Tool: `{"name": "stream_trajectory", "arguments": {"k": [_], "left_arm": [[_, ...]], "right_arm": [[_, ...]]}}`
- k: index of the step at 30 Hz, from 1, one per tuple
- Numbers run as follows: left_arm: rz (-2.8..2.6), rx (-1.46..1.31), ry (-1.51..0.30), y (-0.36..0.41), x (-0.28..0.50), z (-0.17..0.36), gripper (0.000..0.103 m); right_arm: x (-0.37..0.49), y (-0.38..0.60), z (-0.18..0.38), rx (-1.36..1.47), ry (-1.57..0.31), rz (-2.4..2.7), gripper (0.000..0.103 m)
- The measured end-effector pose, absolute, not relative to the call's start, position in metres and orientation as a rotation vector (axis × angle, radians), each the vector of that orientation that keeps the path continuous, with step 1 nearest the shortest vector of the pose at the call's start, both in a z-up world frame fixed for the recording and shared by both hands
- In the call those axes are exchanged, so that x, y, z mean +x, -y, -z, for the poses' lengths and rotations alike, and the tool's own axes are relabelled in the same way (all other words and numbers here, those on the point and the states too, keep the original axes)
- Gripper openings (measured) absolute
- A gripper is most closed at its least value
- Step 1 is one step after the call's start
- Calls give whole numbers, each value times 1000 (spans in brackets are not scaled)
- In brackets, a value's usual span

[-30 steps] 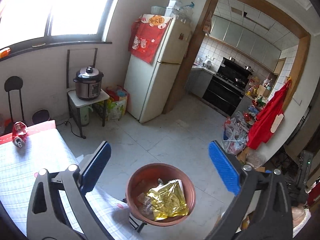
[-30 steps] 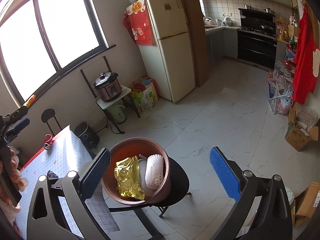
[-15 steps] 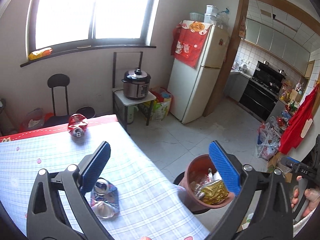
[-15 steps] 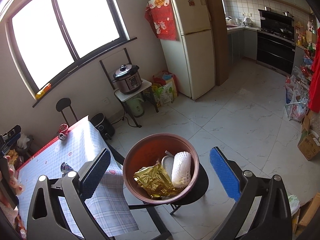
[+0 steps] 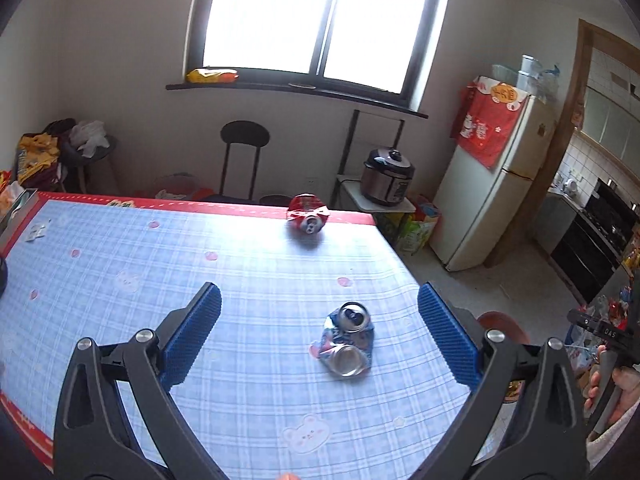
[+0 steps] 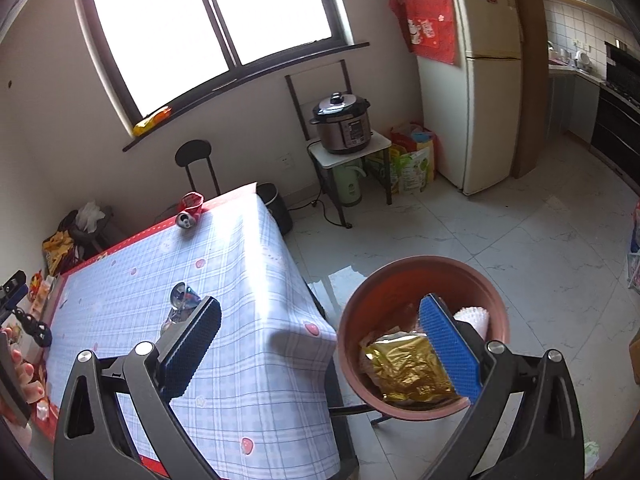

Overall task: Collect trash
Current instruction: 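Move both open grippers back over the two crushed cans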

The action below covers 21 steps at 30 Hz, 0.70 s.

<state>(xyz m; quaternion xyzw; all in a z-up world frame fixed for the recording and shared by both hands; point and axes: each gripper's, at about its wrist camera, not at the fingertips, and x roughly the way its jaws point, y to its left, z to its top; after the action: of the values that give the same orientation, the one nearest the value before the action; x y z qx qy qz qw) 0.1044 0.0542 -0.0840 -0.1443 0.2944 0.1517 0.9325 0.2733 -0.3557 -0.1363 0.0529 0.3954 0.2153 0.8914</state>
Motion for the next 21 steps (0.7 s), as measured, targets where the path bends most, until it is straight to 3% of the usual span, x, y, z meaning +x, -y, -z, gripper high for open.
{"name": "stream_trajectory", "arguments": {"k": [10, 21], "left_arm": [[-439, -382, -633, -143, 54, 119, 97], [-435, -442, -650, -222, 71, 161, 97]], "right_arm": [[269, 244, 161, 32, -888, -611, 97], [295, 115, 211, -102, -980, -665, 97]]}}
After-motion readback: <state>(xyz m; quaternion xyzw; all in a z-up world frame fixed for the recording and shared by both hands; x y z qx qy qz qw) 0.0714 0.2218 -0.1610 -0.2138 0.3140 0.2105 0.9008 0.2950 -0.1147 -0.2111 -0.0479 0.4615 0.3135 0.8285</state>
